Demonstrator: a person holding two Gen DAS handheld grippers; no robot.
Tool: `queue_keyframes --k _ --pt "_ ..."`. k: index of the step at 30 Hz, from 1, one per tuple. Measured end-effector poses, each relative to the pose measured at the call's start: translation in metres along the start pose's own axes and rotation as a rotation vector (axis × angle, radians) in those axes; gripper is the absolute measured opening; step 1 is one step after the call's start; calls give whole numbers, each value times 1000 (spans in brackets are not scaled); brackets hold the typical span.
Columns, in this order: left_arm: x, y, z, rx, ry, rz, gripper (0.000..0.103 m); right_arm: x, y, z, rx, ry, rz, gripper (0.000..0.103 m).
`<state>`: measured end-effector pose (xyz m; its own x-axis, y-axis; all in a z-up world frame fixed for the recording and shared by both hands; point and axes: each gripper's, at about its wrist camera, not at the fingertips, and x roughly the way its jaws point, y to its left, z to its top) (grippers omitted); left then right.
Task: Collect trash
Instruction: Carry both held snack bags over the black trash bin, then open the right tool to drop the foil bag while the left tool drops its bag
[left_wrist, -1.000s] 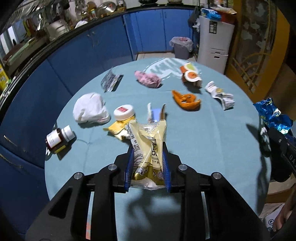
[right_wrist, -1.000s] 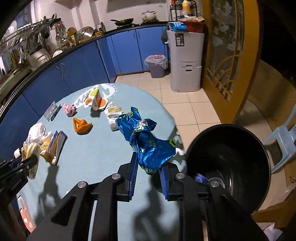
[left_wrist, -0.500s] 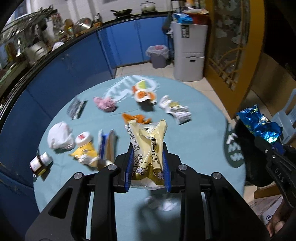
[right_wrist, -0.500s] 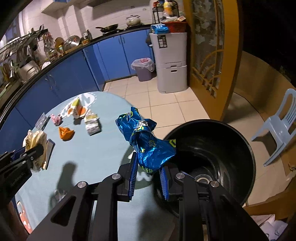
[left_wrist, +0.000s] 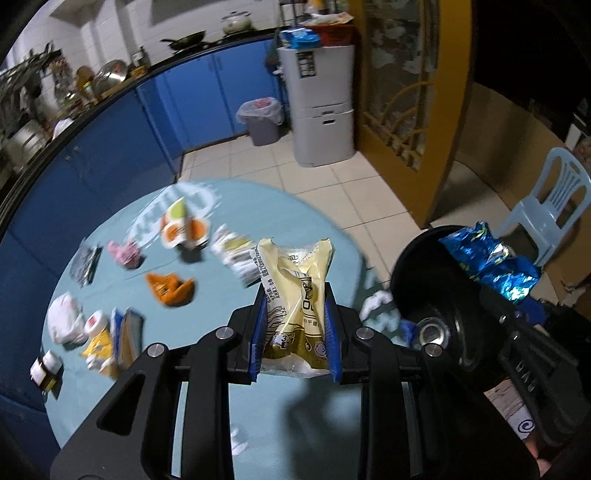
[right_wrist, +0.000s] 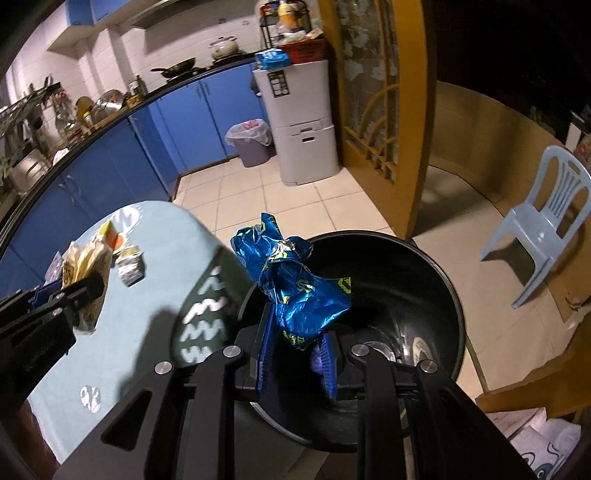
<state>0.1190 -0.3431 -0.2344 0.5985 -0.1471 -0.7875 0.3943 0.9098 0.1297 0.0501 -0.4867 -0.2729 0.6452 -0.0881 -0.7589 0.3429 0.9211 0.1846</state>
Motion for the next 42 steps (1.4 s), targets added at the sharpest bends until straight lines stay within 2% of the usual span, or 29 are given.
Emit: queue_keyframes --k 12,15,18,19,20,24,33,36,37,38,39,40,42 --pt "20 -56 30 76 -16 -58 28 10 -33 -1 60 17 -42 22" --pt "22 -66 34 91 -26 -74 31 12 -39 0 74 16 -58 22" --pt "23 -74 37 103 -26 -104 50 14 -46 -1 88 17 -68 22" --pt "22 -76 38 106 -36 -104 71 14 -48 -1 92 19 -71 22" --pt "21 -78 38 104 -46 -107 87 15 -49 -1 97 21 -72 22" --pt "16 -76 37 112 -93 -79 88 16 -50 -2 101 26 -73 22" --pt "26 -54 30 49 -26 -32 88 26 -40 1 87 48 -52 24" --pt "28 -48 28 35 -11 -25 88 31 -35 1 69 69 -74 25" --pt "29 -46 27 30 -5 -26 88 33 -34 1 61 76 -72 36" --pt "29 -45 27 27 -1 -27 88 35 -32 1 54 82 -74 83" --pt "30 -44 26 26 1 -27 88 35 -31 0 50 81 -60 98" --pt "30 -43 25 26 3 -26 88 34 -30 -1 46 65 -37 96" --pt "28 -42 23 25 2 -23 88 31 -28 -1 40 48 -55 96"
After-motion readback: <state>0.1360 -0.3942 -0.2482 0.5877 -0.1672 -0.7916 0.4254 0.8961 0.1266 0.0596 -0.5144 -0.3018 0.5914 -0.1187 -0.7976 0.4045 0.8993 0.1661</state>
